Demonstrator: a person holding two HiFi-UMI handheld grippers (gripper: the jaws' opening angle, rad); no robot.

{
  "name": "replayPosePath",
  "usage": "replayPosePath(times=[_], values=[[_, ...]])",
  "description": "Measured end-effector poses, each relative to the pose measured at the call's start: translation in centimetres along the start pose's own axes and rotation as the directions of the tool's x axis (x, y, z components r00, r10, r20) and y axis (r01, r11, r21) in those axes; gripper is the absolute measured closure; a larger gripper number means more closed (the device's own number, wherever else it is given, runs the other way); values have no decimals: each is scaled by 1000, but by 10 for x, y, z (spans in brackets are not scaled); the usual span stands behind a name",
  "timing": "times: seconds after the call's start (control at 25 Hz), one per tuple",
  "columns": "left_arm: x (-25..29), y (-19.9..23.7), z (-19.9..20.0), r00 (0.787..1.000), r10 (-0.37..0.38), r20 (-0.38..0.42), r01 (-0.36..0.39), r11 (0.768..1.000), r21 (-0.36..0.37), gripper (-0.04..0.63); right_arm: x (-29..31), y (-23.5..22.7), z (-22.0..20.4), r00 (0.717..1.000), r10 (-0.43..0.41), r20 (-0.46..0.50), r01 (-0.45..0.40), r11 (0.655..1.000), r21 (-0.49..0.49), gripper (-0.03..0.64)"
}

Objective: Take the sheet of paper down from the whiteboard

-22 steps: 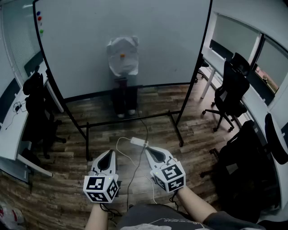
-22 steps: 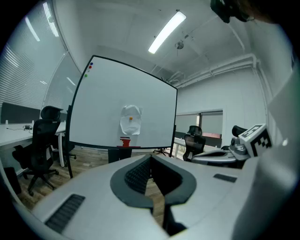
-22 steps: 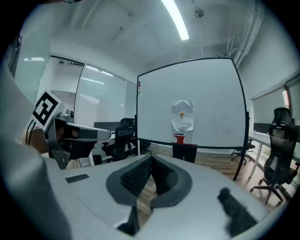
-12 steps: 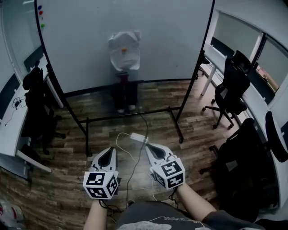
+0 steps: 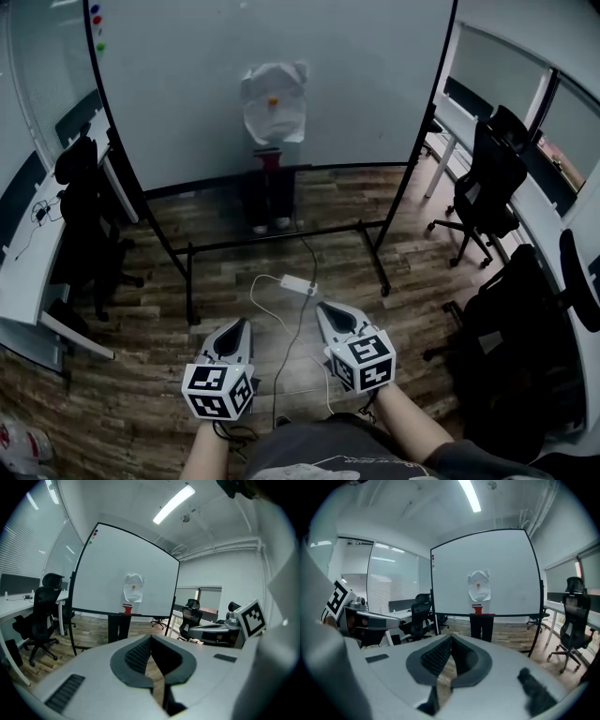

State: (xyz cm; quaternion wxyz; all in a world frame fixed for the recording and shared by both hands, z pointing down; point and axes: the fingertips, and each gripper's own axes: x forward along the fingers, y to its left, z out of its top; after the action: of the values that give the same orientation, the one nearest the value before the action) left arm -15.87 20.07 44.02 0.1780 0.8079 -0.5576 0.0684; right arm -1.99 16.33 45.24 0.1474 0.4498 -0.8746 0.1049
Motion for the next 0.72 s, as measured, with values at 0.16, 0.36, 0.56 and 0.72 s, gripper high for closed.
replayPosePath(times=[0.16, 0.36, 0.56, 0.72], values=[[-2, 12, 0, 1000, -15, 6, 15, 1000, -1, 581, 5, 8, -5, 1000, -22, 2, 22, 1000, -13, 594], [3, 17, -5, 1000, -23, 1, 23, 1000, -21, 581, 11, 9, -13, 1000, -19, -25, 18, 999, -42, 594], [21, 26, -10, 1000, -7, -21, 7, 999, -34, 581, 40, -4, -20, 999, 8, -43, -8, 1000, -7, 594], [53, 35, -2, 1000, 15, -16, -16, 999, -50, 581, 74, -25, -14, 998, 43, -43, -44, 999, -26, 594]])
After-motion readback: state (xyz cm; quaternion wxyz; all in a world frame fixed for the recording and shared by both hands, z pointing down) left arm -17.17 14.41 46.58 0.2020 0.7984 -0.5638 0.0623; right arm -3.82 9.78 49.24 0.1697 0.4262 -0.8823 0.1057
